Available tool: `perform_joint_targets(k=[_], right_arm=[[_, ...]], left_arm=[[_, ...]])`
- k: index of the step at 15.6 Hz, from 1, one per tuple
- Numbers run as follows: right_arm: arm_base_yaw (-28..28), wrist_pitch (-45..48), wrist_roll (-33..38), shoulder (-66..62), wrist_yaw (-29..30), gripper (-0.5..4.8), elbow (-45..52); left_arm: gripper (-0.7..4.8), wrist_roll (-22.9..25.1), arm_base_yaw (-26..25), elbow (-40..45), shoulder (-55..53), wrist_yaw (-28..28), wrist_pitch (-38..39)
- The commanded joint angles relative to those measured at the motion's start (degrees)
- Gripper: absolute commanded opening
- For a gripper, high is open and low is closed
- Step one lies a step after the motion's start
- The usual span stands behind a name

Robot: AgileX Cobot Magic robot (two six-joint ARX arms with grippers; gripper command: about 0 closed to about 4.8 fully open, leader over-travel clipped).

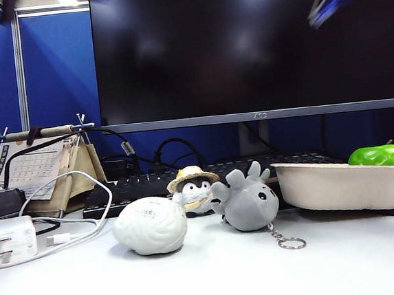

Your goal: Place the tilting octopus upright.

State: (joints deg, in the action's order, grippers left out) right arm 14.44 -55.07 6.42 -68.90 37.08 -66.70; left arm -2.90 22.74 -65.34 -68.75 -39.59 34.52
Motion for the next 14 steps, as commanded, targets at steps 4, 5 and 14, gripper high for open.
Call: perform_joint_targets(k=[4, 5, 14], right_arm=[[2.5, 6.1, -0.9, -11.4, 0.0, -0.01, 2.2], [2.8, 6.1, -0.9, -12.9, 0.1, -0.01, 2.7], [8.0, 15.2, -0.8, -16.5, -2.2, 0.00, 6.9]], left_arm=[[-0.05, 1.7, 1.1, -0.2, -3.1, 5.5, -2.1], [-0.05, 2.4, 1.2, -0.2, -3.4, 7.2, -2.1], [0.62, 2.4, 5.3, 0.0, -12.4, 9.5, -2.6]])
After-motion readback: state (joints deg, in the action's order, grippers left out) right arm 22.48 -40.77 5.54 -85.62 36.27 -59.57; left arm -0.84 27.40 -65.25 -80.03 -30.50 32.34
